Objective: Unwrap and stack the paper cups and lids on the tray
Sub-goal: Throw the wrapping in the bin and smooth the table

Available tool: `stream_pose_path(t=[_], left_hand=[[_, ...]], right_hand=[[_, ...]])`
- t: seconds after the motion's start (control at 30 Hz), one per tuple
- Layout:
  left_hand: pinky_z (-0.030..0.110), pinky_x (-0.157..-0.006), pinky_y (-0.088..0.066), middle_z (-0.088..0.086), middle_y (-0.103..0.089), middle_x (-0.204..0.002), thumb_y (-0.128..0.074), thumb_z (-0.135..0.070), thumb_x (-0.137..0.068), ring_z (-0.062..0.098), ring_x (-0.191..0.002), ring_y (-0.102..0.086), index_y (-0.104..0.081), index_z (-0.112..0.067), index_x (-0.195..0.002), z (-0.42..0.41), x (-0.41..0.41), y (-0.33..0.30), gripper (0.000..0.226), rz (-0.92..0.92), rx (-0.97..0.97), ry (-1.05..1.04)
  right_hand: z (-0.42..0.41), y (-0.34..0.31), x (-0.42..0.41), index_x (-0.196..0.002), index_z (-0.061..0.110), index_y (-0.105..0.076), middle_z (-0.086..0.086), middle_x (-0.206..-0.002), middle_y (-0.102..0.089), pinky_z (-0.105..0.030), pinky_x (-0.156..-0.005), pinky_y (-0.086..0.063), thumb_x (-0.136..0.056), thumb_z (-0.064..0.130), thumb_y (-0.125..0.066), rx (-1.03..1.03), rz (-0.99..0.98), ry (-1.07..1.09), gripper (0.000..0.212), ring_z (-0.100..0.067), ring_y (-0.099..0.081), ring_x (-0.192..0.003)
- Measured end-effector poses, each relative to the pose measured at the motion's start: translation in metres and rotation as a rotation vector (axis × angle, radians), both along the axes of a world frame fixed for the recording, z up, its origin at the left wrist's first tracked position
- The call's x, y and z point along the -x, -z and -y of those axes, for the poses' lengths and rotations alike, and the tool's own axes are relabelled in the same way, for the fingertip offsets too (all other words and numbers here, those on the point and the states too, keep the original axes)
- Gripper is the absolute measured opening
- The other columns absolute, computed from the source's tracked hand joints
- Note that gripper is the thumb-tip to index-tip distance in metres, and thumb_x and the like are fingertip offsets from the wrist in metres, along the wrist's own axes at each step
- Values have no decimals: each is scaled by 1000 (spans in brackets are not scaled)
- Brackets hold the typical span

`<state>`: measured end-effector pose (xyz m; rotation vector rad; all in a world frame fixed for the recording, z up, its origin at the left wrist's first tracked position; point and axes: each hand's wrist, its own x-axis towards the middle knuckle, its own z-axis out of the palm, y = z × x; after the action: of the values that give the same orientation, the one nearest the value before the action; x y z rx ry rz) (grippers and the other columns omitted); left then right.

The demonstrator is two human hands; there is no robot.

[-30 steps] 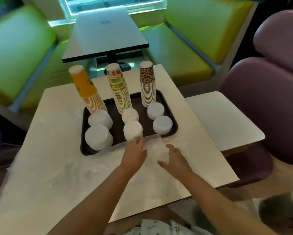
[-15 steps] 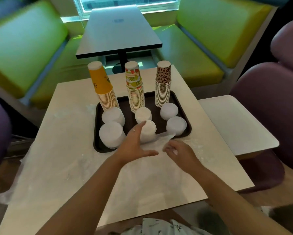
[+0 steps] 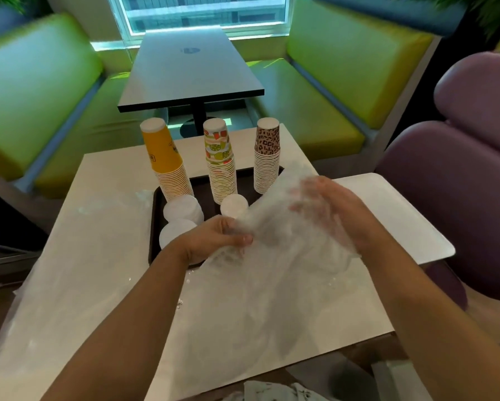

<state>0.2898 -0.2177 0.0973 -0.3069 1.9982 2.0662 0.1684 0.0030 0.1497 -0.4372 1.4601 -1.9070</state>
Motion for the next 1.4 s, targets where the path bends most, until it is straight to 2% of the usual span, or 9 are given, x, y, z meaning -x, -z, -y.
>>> stream_pose_path(t=[0.2, 0.33, 0.5, 0.6, 0.77, 0.97, 1.13, 1.23, 1.4], left_hand=[[29, -71, -58, 7, -72, -81, -60, -8, -88, 16, -73, -69, -66, -2, -95, -19, 22, -3, 11, -107, -206, -461], [31, -71, -58, 11, -72, -83, -65, -12, -83, 21, -76, -69, -67, 1, -94, -30, 32, -1, 17, -136, -39, -519], [35, -78, -54, 10, -72, -82, -69, -17, -84, 17, -74, -68, -69, -3, -91, -42, 36, -5, 16, -105, 249, -371], [35, -80, -55, 5, -69, -96, -71, -21, -83, 17, -84, -68, -58, -13, -112, -48, 40, -12, 33, -53, 291, -415], [47, -83, -55, 17, -62, -103, -65, -14, -87, 33, -88, -64, -29, -35, -125, -46, 41, -13, 57, -132, 162, -539], [31, -53, -38, 16, -53, -78, -43, -1, -96, 25, -59, -42, -57, -24, -85, -52, 38, -21, 29, -229, 243, -456], [32, -85, -49, 2, -58, -110, -61, -14, -89, 16, -94, -56, -65, -20, -107, -58, 32, -32, 19, -133, 177, -367], [22, -93, -40, -12, -45, -123, -78, -24, -74, 6, -108, -46, -50, -26, -130, -53, 29, -33, 63, -98, 651, -60], [16, -75, -40, 2, -67, -104, -75, -17, -78, 11, -89, -57, -69, -14, -111, -48, 32, -25, 33, -223, 994, -221]], right_hand=[[-19, 54, -6, -135, 24, -38, -6, -122, -61, -45, -89, -46, -83, 69, -39, 65, 403, 349, 69, -23, -60, -108], [-11, 53, -30, -140, 35, -28, 11, -119, -54, -29, -78, -53, -68, 67, -55, -50, 131, 103, 83, -13, -58, -105], [-7, 45, -15, -146, 49, -2, 10, -139, -46, -39, -97, -49, -74, 41, -75, 15, -66, 286, 102, -15, -55, -120], [-15, 44, -12, -142, 55, 1, 6, -128, -55, -22, -82, -51, -81, 26, -72, -177, -316, 355, 100, -11, -62, -104], [-29, 59, 0, -139, 61, -8, -3, -133, -54, -36, -81, -57, -96, 12, -51, -319, -358, 489, 78, -19, -63, -102], [-39, 51, 0, -143, 50, -20, -1, -113, -66, -42, -88, -54, -98, 29, -49, -153, -250, 485, 58, -21, -63, -106], [-48, 41, -20, -141, 54, -6, 14, -141, -32, -25, -103, -32, -74, 43, -73, -343, -603, 190, 95, -4, -35, -129], [-51, 46, -17, -143, 37, -30, 7, -117, -39, -9, -89, -29, -77, 21, -77, -680, -882, 76, 82, -5, -42, -108], [-60, 50, -7, -101, 7, -72, 2, -85, -50, -15, -75, -47, -79, 7, -73, -701, -1027, 385, 23, -5, -48, -72]])
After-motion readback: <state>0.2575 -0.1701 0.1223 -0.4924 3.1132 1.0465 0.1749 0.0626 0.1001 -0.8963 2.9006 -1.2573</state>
